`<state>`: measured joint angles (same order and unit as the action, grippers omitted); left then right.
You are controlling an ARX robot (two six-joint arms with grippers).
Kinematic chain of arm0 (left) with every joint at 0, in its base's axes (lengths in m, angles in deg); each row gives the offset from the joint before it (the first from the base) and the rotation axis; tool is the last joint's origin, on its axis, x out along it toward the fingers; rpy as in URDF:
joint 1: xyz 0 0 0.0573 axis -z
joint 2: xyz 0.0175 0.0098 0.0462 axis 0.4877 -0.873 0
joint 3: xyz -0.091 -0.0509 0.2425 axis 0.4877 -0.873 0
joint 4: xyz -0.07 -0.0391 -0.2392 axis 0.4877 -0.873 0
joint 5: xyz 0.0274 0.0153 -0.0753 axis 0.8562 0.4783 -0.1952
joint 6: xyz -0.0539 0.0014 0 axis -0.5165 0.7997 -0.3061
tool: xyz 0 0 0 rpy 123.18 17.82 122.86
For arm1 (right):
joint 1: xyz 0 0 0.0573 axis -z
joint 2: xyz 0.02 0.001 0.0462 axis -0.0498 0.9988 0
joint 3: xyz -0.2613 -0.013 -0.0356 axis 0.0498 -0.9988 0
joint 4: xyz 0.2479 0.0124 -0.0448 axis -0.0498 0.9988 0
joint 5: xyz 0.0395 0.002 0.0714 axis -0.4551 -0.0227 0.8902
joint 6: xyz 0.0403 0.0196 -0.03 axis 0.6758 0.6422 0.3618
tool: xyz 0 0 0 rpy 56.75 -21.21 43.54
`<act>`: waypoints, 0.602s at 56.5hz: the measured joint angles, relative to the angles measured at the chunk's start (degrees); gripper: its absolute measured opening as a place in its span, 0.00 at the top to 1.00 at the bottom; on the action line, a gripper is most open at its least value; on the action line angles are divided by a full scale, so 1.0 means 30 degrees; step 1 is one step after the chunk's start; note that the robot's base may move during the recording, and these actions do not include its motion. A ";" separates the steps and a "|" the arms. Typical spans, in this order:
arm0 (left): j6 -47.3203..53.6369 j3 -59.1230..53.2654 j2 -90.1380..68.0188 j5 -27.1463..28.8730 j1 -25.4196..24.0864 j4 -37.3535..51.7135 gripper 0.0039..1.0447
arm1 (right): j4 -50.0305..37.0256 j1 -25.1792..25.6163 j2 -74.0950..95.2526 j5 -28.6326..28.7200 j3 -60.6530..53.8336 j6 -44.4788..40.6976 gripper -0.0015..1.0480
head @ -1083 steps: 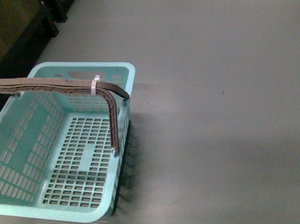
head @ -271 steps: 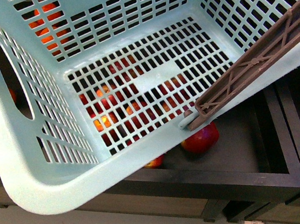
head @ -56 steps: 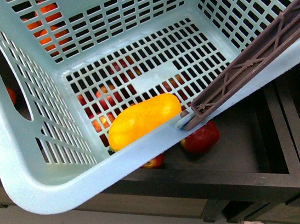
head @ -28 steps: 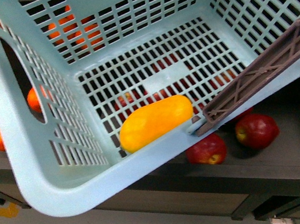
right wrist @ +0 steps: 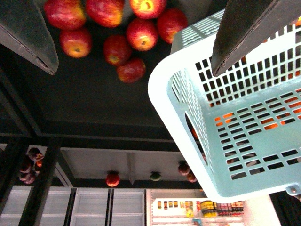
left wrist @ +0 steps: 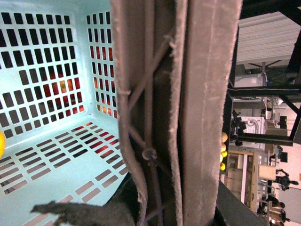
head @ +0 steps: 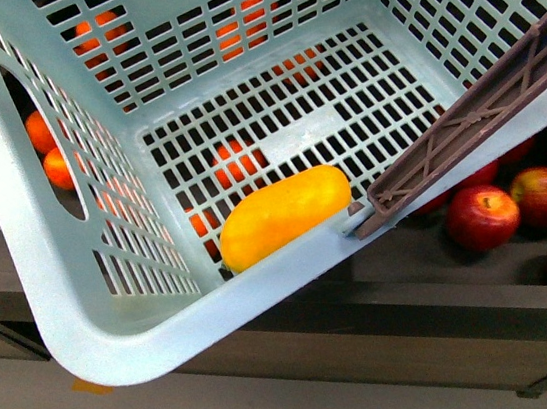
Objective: Pick mango and avocado into basket
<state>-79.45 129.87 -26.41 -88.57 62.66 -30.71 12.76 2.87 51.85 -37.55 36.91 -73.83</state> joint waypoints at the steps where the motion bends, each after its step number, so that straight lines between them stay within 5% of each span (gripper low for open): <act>1: -0.0007 0.0000 0.0000 0.0000 0.0000 0.0000 0.83 | 0.0000 0.0000 0.0007 0.0007 0.0000 0.0000 0.08; 34: 0.0000 0.0007 0.0000 0.0036 -0.0015 0.0000 0.83 | 0.0000 0.0000 -0.0036 0.0036 0.0000 -0.0007 0.08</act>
<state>-79.45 129.89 -26.41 -88.46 62.62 -30.71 12.76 2.87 51.74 -37.44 36.91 -73.85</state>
